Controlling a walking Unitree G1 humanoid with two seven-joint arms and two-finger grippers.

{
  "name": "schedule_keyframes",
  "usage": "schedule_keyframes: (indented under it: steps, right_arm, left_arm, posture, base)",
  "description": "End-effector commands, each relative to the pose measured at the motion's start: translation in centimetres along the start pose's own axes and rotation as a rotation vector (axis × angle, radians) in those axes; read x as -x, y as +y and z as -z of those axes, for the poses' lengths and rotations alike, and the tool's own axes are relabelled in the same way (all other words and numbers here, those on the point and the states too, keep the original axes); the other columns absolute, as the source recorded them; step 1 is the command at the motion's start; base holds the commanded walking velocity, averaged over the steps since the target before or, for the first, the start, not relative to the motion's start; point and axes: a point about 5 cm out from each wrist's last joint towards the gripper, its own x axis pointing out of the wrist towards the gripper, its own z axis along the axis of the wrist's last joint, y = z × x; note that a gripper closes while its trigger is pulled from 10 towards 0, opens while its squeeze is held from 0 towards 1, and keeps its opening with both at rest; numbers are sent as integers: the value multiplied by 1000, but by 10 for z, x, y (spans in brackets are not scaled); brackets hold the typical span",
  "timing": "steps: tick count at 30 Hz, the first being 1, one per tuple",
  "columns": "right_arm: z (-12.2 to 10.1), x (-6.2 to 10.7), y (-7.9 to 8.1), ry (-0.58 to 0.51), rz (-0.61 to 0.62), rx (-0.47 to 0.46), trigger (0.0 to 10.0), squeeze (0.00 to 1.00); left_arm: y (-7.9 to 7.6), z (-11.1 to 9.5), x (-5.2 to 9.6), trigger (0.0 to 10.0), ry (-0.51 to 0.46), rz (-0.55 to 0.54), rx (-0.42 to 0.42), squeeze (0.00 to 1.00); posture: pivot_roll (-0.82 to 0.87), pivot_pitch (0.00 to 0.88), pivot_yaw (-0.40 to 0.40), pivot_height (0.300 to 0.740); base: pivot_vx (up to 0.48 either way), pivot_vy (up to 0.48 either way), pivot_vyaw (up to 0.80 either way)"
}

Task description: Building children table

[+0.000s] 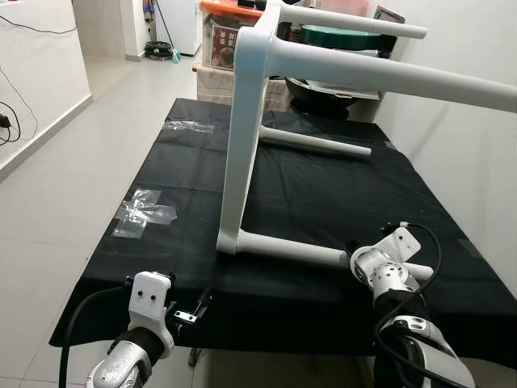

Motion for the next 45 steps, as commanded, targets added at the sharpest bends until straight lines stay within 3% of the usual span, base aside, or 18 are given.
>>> schedule_keyframes:
  steps: [1, 9, 16, 23, 24, 32, 35, 39, 40, 42, 44, 45]
  right_arm:
    - [18, -6, -14, 88, 58, -2, 10000, 1000]
    - [10, -2, -26, 95, 87, -37, 10000, 1000]
    - [-6, 14, -10, 145, -49, -178, 10000, 1000]
    - [-13, 21, -28, 130, -7, -178, 10000, 1000]
    - [-17, 24, -40, 120, 24, -203, 10000, 1000]
    - [-21, 27, -45, 112, 31, -223, 10000, 1000]
    - [-32, 36, -49, 86, 26, -236, 10000, 1000]
    - [-53, 55, -46, -27, -52, -162, 10000, 1000]
    - [-65, 62, -32, -126, -148, -50, 10000, 1000]
    - [-65, 62, -32, -126, -148, -50, 10000, 1000]
    - [-77, 78, -7, -275, -295, 151, 10000, 1000]
    - [-77, 78, -7, -275, -295, 151, 10000, 1000]
  left_arm:
    - [-3, 1, -1, 10000, 12, 8, -7, 0]
    - [-4, 2, 0, 10000, 13, 7, 4, 0]
    - [-4, 2, -1, 10000, 11, 10, 9, 0]
    - [-3, 3, -1, 10000, 11, 6, 9, 0]
    - [-4, 3, -1, 10000, 13, 9, 11, 0]
    - [-6, 4, -2, 10000, 14, 14, 13, 0]
    - [-5, 3, -3, 10000, 13, 18, 11, 0]
    - [-3, 3, -2, 10000, 14, 19, 9, 0]
    - [-5, 4, -3, 10000, 15, 24, 11, 0]
    - [-5, 4, -3, 10000, 15, 24, 11, 0]
    - [-6, 4, -3, 10000, 15, 30, 12, 0]
    - [-6, 4, -3, 10000, 15, 30, 12, 0]
  posture:
    - [72, 0, -145, 740]
    - [58, 0, -144, 740]
    - [51, 0, -145, 740]
    - [46, 0, -145, 740]
    - [37, 0, -138, 740]
    - [29, 0, -131, 740]
    - [20, 0, -129, 740]
    - [15, 0, -119, 740]
    - [15, 0, -114, 740]
    - [15, 0, -114, 740]
    - [20, 0, -115, 740]
    - [20, 0, -115, 740]
  base:
    - [0, 0, 0]
    - [0, 0, 0]
    - [0, 0, 0]
    - [0, 0, 0]
    - [0, 0, 0]
    - [0, 0, 0]
    - [0, 0, 0]
    - [0, 0, 0]
    - [0, 0, 0]
    - [0, 0, 0]
    - [0, 0, 0]
    - [0, 0, 0]
